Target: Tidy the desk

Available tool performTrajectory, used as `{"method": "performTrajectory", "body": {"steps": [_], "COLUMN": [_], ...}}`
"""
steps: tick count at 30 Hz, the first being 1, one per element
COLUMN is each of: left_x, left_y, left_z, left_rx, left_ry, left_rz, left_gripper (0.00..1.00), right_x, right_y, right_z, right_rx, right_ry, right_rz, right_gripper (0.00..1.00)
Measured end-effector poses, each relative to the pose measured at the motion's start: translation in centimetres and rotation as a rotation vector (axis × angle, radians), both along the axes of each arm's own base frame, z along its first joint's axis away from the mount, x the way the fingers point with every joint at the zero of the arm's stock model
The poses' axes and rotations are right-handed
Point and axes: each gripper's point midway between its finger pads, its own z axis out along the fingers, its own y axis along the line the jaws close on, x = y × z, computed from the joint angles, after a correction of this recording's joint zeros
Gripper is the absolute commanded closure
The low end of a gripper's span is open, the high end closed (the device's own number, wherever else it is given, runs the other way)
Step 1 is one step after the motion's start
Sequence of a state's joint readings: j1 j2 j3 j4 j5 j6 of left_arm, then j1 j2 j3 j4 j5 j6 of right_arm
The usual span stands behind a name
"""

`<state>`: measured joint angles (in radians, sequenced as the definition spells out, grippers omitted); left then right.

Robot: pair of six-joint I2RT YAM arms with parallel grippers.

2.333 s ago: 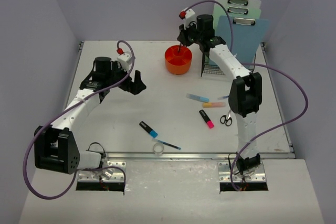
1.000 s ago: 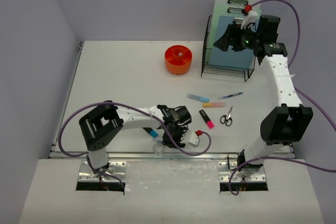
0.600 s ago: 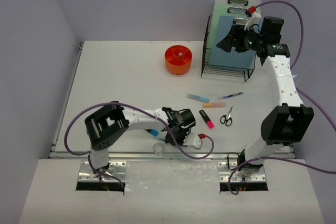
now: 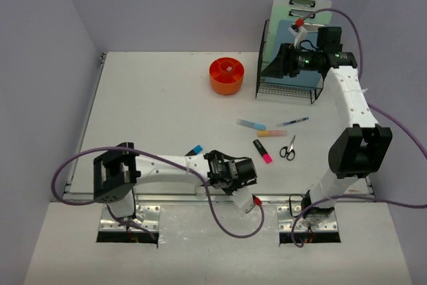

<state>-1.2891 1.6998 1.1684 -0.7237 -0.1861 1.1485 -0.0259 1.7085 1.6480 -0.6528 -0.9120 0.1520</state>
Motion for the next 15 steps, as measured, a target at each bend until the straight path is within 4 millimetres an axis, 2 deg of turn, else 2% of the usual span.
{"method": "performTrajectory", "body": {"steps": [3, 8, 11, 15], "left_x": [0.8, 2.7, 3.0, 2.9], "left_y": [0.0, 0.8, 0.8, 0.3], "left_z": [2.2, 3.6, 4.2, 5.5], "left_rx": [-0.033, 0.002, 0.017, -0.008], "left_ry": [-0.166, -0.362, -0.432, -0.508], "left_rz": [-0.104, -0.195, -0.238, -0.279], "left_gripper": [1.0, 1.0, 1.0, 1.0], "right_x": [-2.9, -8.9, -11.2, -13.7], "right_y": [3.9, 9.6, 11.9, 13.9], "right_z": [-2.6, -6.8, -8.6, -9.9], "right_rx": [-0.002, -0.001, 0.0, -0.008], "right_ry": [0.099, 0.291, 0.383, 0.451], "right_rz": [0.122, 0.312, 0.392, 0.462], "right_gripper": [0.26, 0.2, 0.16, 0.08]}}
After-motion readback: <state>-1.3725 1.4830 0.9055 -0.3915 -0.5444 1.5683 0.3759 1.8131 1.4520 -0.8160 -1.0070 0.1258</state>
